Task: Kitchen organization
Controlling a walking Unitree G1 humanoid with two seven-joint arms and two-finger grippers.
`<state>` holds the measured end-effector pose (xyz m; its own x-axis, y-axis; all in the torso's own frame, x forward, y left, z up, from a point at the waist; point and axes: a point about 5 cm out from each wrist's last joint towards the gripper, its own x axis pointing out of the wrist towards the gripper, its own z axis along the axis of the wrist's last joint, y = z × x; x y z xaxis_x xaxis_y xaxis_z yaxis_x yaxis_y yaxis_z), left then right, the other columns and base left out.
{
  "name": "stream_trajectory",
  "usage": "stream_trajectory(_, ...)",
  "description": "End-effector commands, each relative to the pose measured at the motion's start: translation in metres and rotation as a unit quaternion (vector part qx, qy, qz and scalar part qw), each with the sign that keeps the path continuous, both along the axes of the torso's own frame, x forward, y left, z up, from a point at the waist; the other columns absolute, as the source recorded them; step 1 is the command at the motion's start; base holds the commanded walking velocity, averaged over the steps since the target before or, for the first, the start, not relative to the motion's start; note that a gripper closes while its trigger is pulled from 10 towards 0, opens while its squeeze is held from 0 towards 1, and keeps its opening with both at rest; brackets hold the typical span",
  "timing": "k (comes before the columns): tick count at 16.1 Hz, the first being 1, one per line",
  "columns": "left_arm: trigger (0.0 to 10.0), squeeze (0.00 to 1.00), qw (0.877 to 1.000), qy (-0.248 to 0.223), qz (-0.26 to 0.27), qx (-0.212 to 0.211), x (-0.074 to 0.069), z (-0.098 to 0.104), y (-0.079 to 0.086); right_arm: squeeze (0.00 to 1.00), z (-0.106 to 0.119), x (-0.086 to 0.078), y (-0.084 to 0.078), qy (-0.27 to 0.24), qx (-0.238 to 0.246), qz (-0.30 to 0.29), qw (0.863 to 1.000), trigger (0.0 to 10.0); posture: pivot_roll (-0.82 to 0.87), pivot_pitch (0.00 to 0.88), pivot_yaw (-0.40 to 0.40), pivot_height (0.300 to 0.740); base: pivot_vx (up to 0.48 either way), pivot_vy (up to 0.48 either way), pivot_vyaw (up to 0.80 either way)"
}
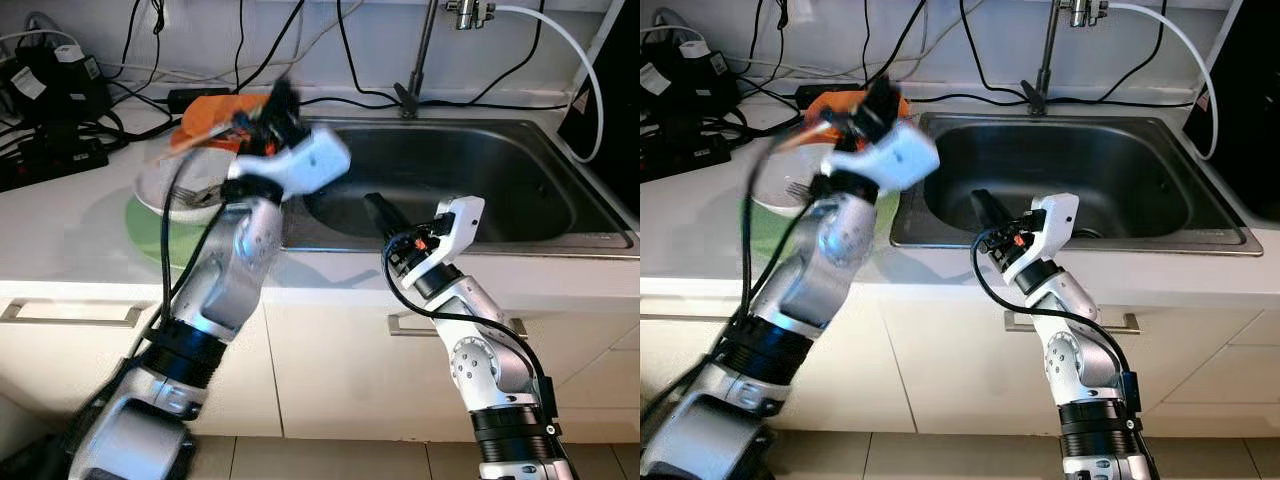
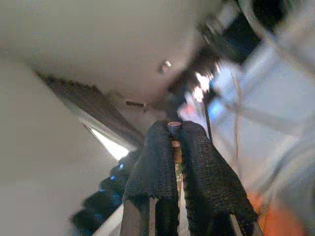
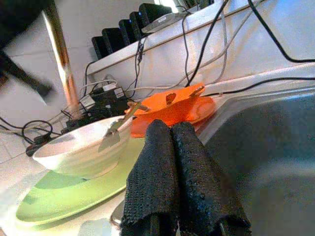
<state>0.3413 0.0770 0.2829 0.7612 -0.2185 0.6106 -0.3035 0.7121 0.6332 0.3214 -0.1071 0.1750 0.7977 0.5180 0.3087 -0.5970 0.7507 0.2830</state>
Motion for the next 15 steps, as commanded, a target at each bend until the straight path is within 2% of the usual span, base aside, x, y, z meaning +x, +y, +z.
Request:
stream_trajectory(1,10.0,0.00,0.996,-0.038,-0.050,-0.065,-0.010,0.021,-0.002,0.00,0.000,0.000,0.001,-0.002,0.000,0.002,1.000,10.0,0.01,0.021,0.012,0.740,0.000,0.000,0.00)
stream_trajectory(3,10.0,0.00,0.982,-0.078,-0.126,-0.115,-0.027,0.043,-0.006,0.00,0.001,0.000,0.001,-0.004,0.004,-0.001,1.000,10.0,0.01,0.020,0.012,0.740,0.000,0.000,0.00)
stream_trajectory(4,10.0,0.00,0.966,-0.096,-0.182,-0.156,-0.039,0.058,-0.008,0.00,0.002,0.001,0.000,-0.005,0.006,-0.002,1.000,10.0,0.01,0.020,0.013,0.740,0.000,0.000,0.00)
stream_trajectory(5,10.0,0.00,0.962,-0.098,-0.195,-0.166,-0.041,0.061,-0.009,0.00,0.002,0.001,0.001,-0.005,0.006,-0.002,1.000,10.0,0.01,0.020,0.013,0.740,0.000,0.000,0.00)
stream_trajectory(6,10.0,0.00,0.949,-0.087,-0.229,-0.199,-0.043,0.065,-0.009,0.00,0.002,0.001,0.000,-0.007,0.007,-0.005,1.000,10.0,0.01,0.019,0.014,0.740,0.000,0.000,0.00)
stream_trajectory(9,10.0,0.00,0.909,-0.028,-0.292,-0.294,-0.036,0.058,-0.007,0.00,0.005,0.005,-0.005,-0.022,-0.022,-0.037,0.999,10.0,0.00,0.013,0.016,0.740,0.000,0.000,0.00)
stream_trajectory(10,10.0,0.00,0.906,-0.026,-0.297,-0.300,-0.037,0.059,-0.006,0.57,0.006,0.006,-0.007,-0.021,-0.022,-0.049,0.998,10.0,0.00,0.013,0.016,0.740,0.000,0.000,0.00)
stream_trajectory(11,10.0,0.00,0.902,-0.008,-0.304,-0.307,-0.036,0.058,-0.004,1.00,0.007,0.010,-0.014,-0.018,-0.017,-0.077,0.997,10.0,0.00,0.008,0.018,0.740,0.000,0.000,0.00)
stream_trajectory(15,10.0,0.00,0.902,0.026,-0.314,-0.294,-0.034,0.047,-0.009,1.00,0.008,0.019,-0.031,-0.027,-0.066,-0.164,0.984,10.0,0.00,0.002,0.021,0.740,0.000,0.000,0.00)
